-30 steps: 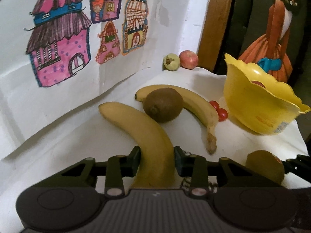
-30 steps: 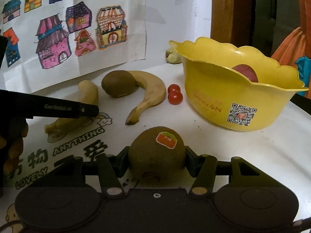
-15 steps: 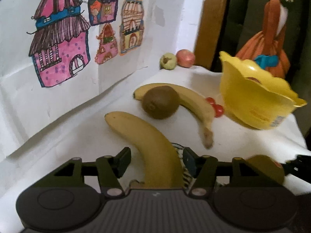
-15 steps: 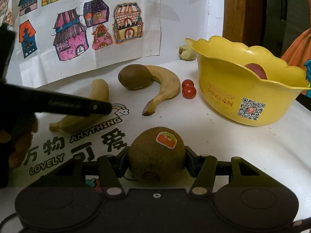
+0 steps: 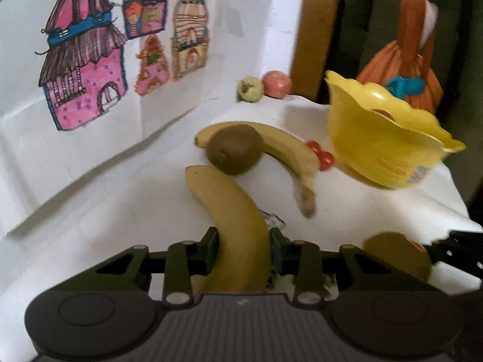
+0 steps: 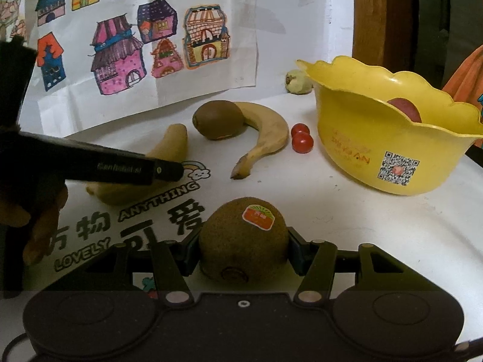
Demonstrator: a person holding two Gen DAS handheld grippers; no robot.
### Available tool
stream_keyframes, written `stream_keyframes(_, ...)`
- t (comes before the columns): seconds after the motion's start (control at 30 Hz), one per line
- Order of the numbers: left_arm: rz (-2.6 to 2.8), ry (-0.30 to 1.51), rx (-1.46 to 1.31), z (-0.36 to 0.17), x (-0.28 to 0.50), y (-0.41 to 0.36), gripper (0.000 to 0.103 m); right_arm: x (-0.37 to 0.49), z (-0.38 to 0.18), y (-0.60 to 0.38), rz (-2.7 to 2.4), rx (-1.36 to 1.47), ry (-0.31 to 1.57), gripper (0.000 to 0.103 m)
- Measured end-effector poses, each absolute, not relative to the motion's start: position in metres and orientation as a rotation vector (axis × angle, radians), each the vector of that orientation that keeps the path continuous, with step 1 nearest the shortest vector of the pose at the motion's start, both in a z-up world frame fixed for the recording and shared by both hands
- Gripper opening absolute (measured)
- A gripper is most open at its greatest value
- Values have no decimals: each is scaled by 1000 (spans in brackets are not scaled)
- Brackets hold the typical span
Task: Organize fruits
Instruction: 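Close left tool on the banana while right tool holds the kiwi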
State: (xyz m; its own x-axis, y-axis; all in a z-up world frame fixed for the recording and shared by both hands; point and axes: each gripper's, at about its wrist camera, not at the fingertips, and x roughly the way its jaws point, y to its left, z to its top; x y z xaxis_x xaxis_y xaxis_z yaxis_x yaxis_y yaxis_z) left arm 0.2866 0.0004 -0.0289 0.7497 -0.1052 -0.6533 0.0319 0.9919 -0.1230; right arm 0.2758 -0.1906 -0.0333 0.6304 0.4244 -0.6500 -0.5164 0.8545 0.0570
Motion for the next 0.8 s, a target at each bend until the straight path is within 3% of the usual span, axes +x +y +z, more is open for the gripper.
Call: stream_keyframes(0.8, -266, 697, -103, -15, 191, -37, 39, 210, -24, -236, 516, -65, 700, 59)
